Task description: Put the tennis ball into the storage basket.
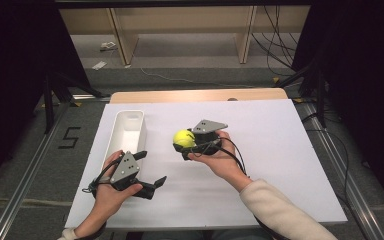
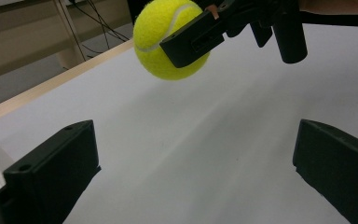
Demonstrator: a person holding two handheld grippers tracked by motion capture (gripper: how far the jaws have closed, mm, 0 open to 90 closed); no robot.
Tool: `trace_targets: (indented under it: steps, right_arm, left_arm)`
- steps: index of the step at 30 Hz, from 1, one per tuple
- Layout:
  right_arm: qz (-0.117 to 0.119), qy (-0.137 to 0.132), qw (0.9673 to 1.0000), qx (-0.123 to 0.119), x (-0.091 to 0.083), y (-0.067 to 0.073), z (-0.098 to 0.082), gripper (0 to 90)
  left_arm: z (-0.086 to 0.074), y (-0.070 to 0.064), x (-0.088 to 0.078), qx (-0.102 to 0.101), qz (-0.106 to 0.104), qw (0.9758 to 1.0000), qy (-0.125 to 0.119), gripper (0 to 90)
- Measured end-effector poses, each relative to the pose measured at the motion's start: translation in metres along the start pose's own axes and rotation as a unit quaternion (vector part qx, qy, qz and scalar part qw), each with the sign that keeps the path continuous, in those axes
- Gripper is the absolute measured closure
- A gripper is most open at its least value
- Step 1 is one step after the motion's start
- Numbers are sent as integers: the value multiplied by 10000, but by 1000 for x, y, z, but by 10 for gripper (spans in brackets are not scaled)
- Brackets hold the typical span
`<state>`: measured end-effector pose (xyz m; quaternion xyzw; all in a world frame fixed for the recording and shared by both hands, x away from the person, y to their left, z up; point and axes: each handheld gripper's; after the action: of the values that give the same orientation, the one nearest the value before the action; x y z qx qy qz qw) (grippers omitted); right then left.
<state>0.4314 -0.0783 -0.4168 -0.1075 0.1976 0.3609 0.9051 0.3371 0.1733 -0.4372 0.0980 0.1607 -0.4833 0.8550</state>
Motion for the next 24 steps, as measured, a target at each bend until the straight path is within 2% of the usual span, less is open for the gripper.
trace_targets:
  steps: [24]
  right_arm:
    - [20, -4, 10000, -10, 6, 3, 2, 272]
  left_arm:
    - [0, -1, 0, 12, 1, 10000, -3, 0]
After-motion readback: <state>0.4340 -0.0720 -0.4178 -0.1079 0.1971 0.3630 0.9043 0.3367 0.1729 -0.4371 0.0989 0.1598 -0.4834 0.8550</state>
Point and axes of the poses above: each handheld gripper's, and its own axes: x roughly forward along the jaws, z roughly out of its top, y roughly to its left, and after that the axes turned 10 degrees about -z, right-handed
